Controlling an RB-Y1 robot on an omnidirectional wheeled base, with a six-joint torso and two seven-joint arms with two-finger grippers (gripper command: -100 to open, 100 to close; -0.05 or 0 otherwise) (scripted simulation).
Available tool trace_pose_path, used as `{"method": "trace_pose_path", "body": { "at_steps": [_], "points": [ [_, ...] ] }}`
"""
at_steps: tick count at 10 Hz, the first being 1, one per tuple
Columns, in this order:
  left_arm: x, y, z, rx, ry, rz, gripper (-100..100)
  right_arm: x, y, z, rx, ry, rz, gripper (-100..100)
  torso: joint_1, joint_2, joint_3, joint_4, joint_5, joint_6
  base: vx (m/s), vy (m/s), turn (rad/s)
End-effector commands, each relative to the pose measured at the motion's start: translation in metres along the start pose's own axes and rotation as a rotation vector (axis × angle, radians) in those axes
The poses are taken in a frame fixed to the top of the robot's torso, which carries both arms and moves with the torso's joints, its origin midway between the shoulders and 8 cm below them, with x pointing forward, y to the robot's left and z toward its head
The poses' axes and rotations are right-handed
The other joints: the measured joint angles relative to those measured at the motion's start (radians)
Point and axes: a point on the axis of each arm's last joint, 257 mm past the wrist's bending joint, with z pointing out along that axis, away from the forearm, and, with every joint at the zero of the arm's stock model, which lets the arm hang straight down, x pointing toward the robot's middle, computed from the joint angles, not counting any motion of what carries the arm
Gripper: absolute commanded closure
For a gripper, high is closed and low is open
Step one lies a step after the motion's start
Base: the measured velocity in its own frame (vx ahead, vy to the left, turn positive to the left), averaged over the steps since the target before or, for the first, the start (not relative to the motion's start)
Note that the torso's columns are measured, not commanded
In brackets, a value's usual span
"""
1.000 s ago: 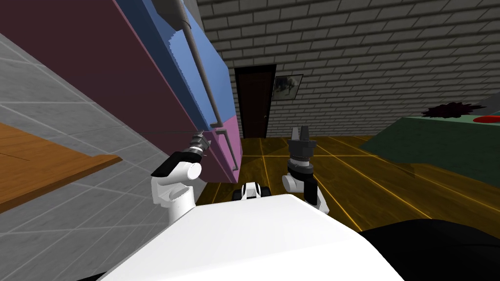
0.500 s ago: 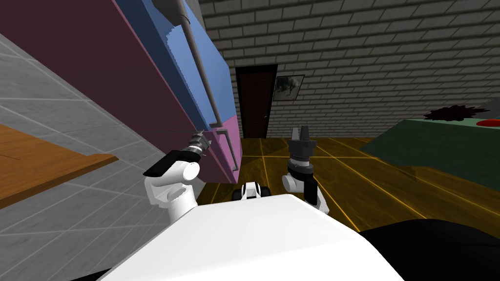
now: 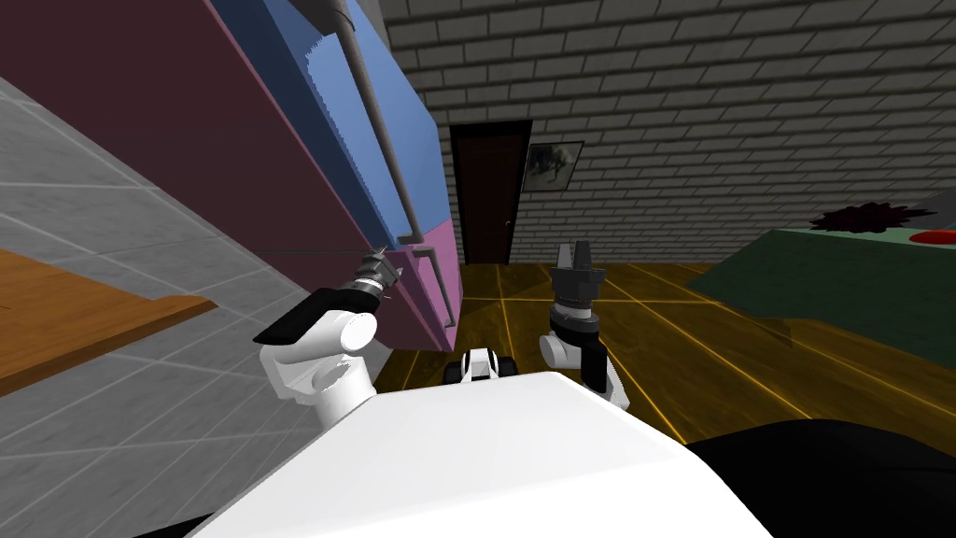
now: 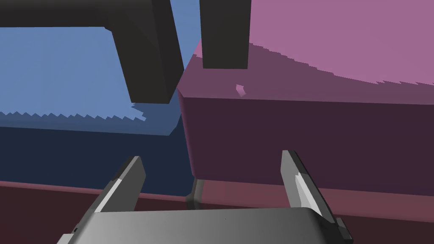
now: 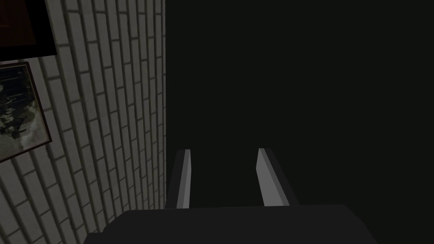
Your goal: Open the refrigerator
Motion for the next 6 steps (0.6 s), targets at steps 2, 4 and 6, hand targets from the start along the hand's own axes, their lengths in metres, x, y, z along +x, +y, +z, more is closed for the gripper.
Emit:
{"method": "trace_pose_path", "body": {
  "at_steps": [2, 4, 6],
  "points": [
    [0.0076, -0.0204, 0.0029, 0.058, 0.015, -0.002, -100, 0.0000, 0.0000, 0.0000, 0.000, 0.000, 0.000, 0, 0.001, -0.001, -0.001, 0.000, 0.000, 0.001, -0.009, 0.003, 0.002],
    [0.0076, -0.0204, 0.0029, 0.058, 0.015, -0.002, -100, 0.0000, 0.0000, 0.0000, 0.000, 0.000, 0.000, 0, 0.000, -0.002, -0.001, -0.001, 0.000, 0.000, -0.001, 0.005, 0.006],
    [0.0076, -0.0204, 0.0029, 0.058, 0.015, -0.002, -100, 0.0000, 0.0000, 0.0000, 0.000, 0.000, 0.000, 0, 0.000, -0.001, 0.000, -0.002, 0.001, 0.000, 0.005, -0.008, -0.006]
  ]
}}
